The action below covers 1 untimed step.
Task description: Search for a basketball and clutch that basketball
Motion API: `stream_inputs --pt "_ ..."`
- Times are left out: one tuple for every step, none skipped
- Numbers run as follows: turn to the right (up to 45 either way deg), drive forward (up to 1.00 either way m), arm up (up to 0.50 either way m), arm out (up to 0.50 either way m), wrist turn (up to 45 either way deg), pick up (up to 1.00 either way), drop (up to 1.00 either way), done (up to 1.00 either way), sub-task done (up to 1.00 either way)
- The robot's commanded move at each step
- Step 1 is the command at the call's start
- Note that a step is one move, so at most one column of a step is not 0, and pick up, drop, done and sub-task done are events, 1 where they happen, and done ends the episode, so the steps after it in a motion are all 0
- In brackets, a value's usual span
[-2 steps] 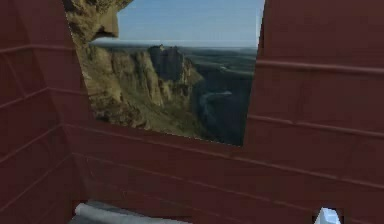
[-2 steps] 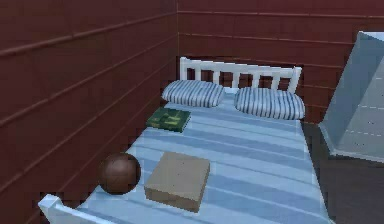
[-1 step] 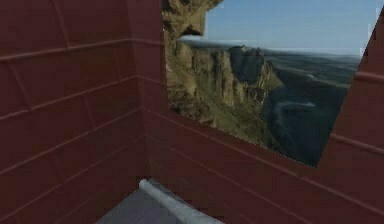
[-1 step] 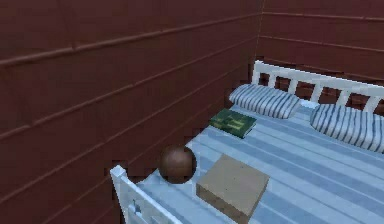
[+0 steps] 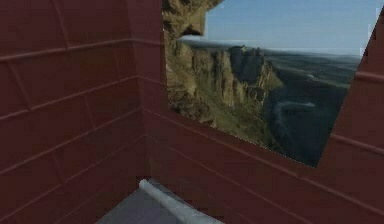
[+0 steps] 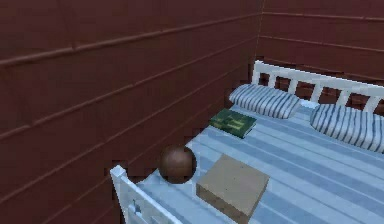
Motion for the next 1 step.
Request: stream_inputs --pt "0.0 0.0 0.12 0.0 0.0 0.0 0.0 0.0 0.0"
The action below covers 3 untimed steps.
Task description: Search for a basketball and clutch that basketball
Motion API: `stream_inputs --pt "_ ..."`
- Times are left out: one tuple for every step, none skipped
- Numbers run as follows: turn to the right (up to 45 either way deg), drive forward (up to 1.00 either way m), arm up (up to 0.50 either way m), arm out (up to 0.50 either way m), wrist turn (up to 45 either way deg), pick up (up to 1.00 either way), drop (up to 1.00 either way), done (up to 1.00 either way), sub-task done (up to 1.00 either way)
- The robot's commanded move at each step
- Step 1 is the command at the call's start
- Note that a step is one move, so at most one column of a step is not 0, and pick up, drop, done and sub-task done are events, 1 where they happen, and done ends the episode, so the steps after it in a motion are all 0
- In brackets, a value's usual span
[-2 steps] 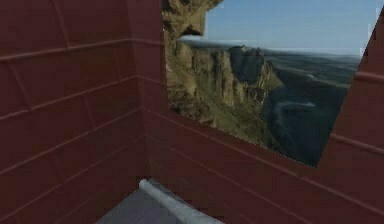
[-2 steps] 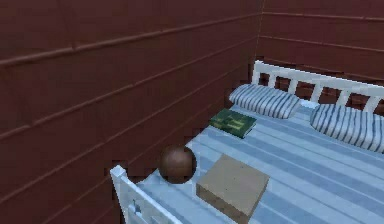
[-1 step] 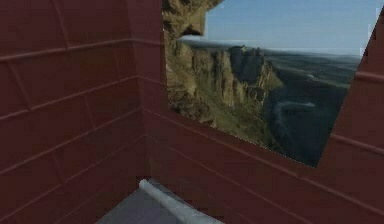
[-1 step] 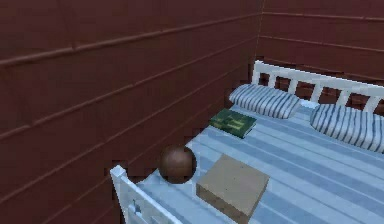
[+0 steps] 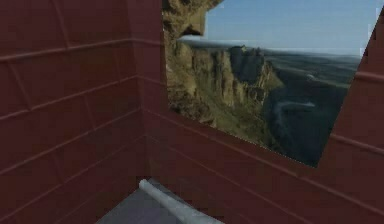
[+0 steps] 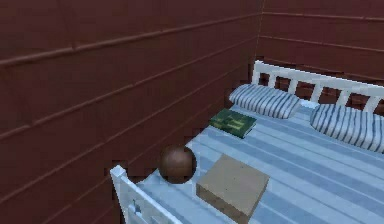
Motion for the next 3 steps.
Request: stream_inputs --pt "0.0 0.0 0.0 0.48 0.0 0.0 0.0 0.0 0.0" --pt "0.0 0.0 0.0 0.0 45.0 0.0 0.0 0.0 0.0" --pt "0.0 0.0 0.0 0.0 45.0 0.0 0.0 0.0 0.0"
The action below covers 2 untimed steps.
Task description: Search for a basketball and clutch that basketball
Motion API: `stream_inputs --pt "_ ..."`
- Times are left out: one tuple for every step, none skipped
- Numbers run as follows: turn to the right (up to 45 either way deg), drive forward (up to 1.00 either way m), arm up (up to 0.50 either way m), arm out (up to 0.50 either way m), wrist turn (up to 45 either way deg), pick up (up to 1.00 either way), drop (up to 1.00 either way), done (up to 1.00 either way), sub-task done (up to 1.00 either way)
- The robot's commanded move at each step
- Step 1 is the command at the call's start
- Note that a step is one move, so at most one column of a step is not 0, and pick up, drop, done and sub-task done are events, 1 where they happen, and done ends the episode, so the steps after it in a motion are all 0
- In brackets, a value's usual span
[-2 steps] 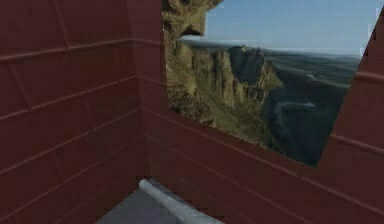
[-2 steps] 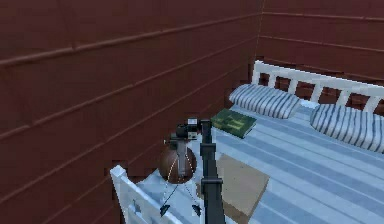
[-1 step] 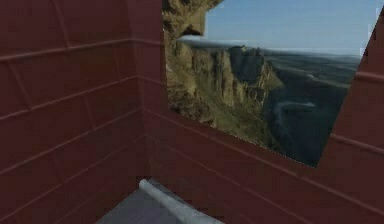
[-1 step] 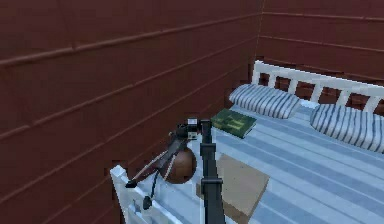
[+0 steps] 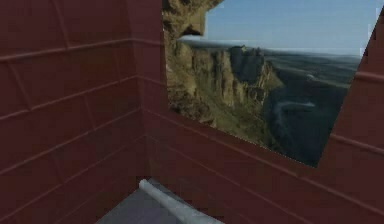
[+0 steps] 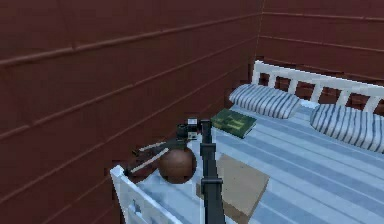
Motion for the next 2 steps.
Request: stream_inputs --pt "0.0 0.0 0.0 0.0 45.0 0.0 0.0 0.0 0.0" --pt "0.0 0.0 0.0 0.0 30.0 0.0 0.0 0.0 0.0"
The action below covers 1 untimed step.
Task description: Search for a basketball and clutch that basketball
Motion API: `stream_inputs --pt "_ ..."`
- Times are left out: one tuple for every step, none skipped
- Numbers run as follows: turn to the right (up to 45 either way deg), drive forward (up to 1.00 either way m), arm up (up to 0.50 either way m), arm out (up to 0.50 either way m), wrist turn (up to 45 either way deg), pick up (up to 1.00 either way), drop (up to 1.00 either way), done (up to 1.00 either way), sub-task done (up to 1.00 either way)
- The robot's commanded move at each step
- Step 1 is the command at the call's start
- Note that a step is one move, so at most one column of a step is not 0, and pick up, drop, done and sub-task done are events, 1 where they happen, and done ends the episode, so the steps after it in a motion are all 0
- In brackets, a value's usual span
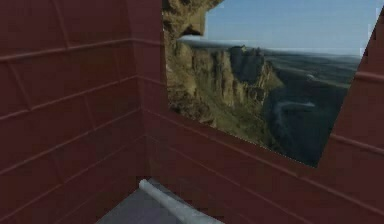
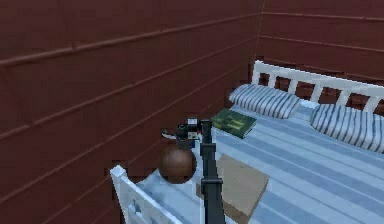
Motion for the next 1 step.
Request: stream_inputs --pt "0.0 0.0 -0.3 0.0 0.0 0.0 0.0 0.0 0.0"
